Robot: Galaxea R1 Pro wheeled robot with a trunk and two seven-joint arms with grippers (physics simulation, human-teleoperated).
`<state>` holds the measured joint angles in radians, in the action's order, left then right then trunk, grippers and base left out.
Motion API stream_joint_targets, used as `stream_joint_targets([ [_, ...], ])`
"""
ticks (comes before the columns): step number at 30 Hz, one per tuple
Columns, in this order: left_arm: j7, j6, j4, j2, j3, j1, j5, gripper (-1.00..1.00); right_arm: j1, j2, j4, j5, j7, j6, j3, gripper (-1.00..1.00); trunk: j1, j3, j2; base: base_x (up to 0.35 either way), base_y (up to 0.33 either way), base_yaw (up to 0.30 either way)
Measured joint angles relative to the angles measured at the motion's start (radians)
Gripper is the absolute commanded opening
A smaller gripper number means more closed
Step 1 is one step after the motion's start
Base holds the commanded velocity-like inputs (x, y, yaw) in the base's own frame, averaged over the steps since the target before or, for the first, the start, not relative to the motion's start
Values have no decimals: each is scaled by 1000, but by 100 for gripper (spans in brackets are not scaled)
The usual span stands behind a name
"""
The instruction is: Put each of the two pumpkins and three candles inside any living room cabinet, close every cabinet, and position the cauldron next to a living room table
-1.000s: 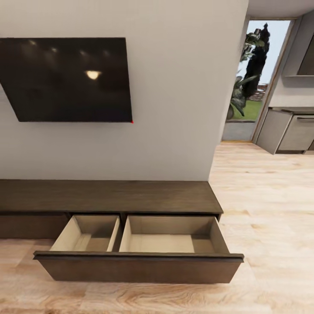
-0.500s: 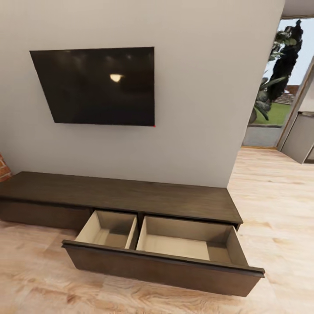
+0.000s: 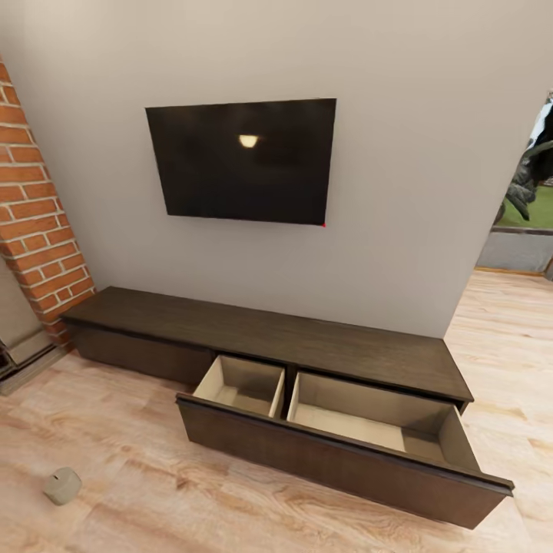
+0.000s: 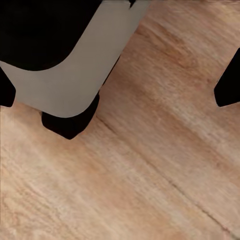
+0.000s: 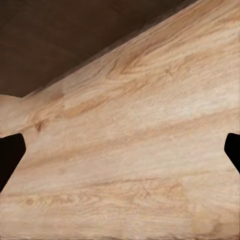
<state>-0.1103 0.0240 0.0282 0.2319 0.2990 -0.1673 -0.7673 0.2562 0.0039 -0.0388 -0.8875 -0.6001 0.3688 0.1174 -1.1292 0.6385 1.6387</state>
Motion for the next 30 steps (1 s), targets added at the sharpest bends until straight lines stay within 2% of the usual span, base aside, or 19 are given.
stream_joint_targets([
  [1,0,-1,-3,0,0,0,0,100,0,0,0,7,1,1,0,100,4,-3,-7,-242,206,273],
  [5,2,-18,-8,0,0,1,-1,100,0,3,0,89,48,1,0,100,19,-16,-35,-203,174,274],
  [9,2,-24,-9,0,-1,0,-1,100,0,37,5,141,152,2,1,100,35,-28,-63,-52,46,274],
  [13,3,-52,-8,-1,0,0,-3,100,0,51,10,196,220,3,0,100,50,-41,-91,-8,7,274],
  [17,3,-59,-8,-2,0,-1,-3,100,0,52,12,207,249,5,-1,100,66,-53,-119,-1,1,274],
  [20,3,-60,-8,-2,0,0,-3,100,0,52,12,208,296,11,-1,100,77,-63,-140,0,0,274],
  [26,3,-62,-8,0,-1,1,-3,100,0,57,13,224,464,33,1,100,100,-82,-182,0,0,274],
  [28,3,-61,-8,-1,-1,0,-2,100,0,75,13,268,506,29,15,100,108,-88,-196,0,0,274],
  [29,3,-61,-7,-1,0,0,-2,100,0,88,13,308,537,26,26,100,112,-91,-203,0,0,274],
  [30,3,-61,-5,-1,1,0,-2,100,1,111,18,377,589,23,36,100,112,-91,-203,0,0,275],
])
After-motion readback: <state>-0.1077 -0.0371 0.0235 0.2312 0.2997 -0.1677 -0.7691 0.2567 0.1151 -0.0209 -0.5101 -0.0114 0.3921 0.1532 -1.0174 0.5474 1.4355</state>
